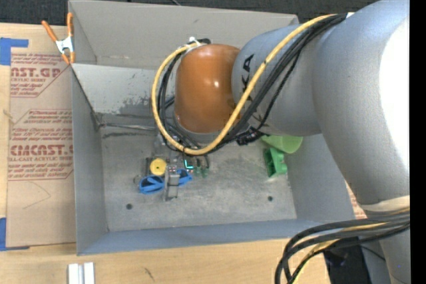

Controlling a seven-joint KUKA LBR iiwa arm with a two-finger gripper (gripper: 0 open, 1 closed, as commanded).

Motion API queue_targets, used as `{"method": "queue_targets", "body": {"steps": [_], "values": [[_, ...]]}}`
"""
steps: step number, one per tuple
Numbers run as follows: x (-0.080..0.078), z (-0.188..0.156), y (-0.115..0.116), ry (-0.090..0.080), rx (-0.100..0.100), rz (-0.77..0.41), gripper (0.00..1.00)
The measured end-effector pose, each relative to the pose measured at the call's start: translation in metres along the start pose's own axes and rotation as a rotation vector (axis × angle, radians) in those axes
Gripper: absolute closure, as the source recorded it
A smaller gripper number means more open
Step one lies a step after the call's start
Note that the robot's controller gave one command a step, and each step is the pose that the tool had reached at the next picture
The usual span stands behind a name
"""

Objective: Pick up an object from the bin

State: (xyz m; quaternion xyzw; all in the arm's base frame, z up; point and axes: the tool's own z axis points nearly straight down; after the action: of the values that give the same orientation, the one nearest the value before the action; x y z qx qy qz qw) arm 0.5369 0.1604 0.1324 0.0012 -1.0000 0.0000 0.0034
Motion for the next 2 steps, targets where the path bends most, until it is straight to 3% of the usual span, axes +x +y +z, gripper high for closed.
{"method": "queue_targets", "body": {"steps": [1,2], "values": [[0.0019,0.0647,-0.0293,-0.003,0.001,0.193,0.00],[0.0004,0.0622,-0.0279,-0.007,-0.002,0.192,1.00]]}}
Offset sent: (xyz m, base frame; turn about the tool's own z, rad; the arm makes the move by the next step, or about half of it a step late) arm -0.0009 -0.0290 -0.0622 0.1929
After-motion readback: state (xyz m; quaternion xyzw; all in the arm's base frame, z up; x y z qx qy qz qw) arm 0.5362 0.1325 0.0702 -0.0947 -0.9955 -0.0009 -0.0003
